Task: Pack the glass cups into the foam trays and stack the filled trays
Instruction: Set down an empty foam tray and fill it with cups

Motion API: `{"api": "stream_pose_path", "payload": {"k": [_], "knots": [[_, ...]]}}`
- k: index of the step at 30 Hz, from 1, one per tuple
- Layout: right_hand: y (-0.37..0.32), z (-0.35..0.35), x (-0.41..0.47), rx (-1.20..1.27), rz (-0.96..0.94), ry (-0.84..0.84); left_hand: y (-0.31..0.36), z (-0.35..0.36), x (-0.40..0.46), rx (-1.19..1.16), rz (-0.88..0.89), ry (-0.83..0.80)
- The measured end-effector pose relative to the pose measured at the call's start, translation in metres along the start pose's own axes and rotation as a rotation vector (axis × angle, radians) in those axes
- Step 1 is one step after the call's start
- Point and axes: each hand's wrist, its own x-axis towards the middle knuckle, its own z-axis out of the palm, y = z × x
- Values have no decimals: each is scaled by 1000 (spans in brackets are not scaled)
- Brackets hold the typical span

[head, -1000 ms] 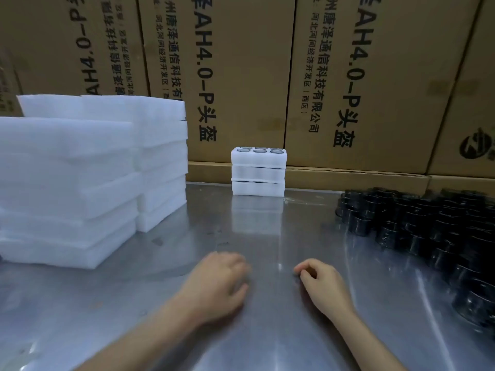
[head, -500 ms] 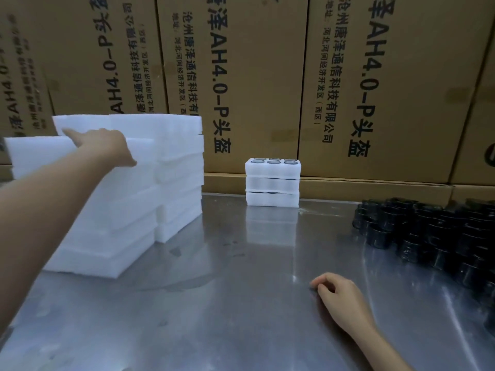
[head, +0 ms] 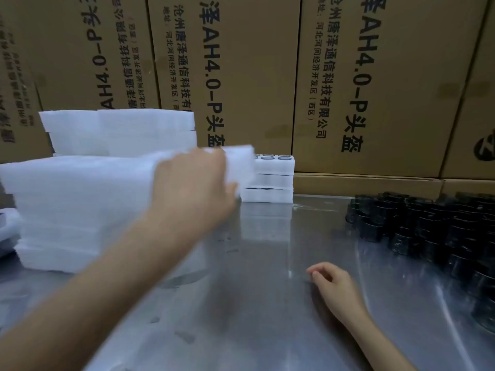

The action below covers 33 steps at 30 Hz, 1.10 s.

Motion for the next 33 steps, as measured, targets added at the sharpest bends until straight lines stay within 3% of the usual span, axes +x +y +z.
{"api": "stream_pose_path", "payload": {"k": [3, 8, 15, 20, 21, 24, 29, 33], "knots": [[-4, -6, -1, 344, 70, 88, 66, 33, -43, -132, 168, -216], [-5, -26, -2, 601, 317, 20, 143, 91, -74, -285, 189, -496], [3, -46, -4, 623, 401, 1, 159, 105, -86, -676, 319, -510], [8, -62, 1, 506, 422, 27, 94, 141, -54, -944, -42, -176], [10, -66, 3, 486, 439, 17, 80, 152, -49, -989, -162, -188], [16, -80, 5, 437, 511, -42, 52, 183, -46, -1339, -552, -482], [33, -95, 14, 319, 562, 71, 64, 197, -69, -1563, -549, -619], [49, -103, 24, 246, 445, 203, 80, 193, -61, -1621, -588, -653]]}}
